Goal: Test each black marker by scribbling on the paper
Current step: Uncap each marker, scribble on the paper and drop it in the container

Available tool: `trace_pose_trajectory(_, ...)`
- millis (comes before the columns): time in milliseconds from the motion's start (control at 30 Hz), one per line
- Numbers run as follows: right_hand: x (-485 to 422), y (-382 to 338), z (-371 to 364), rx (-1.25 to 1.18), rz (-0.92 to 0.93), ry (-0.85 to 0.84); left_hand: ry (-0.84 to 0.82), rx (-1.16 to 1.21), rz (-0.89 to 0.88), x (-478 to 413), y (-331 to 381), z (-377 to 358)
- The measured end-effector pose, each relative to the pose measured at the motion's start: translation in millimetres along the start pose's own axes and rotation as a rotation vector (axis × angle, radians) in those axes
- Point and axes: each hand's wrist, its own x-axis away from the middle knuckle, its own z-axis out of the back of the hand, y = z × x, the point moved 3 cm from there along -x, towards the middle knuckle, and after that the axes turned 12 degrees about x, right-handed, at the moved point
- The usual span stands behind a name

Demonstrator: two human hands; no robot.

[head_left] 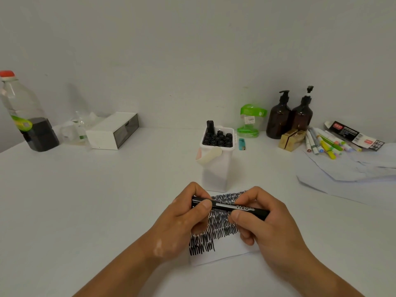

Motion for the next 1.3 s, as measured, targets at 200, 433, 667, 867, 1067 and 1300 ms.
trace_pose_trajectory(200, -1, 1, -1, -0.035, -0.018, -0.009, 0.001, -0.021, -0.014, 1, 3, -1)
trace_pose_trajectory(433, 0, -2, -3, -0.036, 0.001, 0.004, -0.01, -0.041, -0.016, 2, 2, 1)
trace_pose_trajectory(667, 0, -1, -1, -0.058, -0.006, 0.022, -0.037, -0.007, 0.004, 4, 1, -2)
trace_pose_trajectory(867, -5, 6, 2, -0.168, -0.098, 0.018, -0.003, 0.008, -0.04, -1, 3, -6)
trace_pose_trajectory(1067, 1, 9, -6, -0.235, -0.138, -0.066, 0.115, 0.156, -0.093, -2, -3, -4)
trace_pose_trajectory(1300, 10, -25, -10, 0.355, 0.152, 0.061, 0.137, 0.071, -0.152, 1, 9, 0)
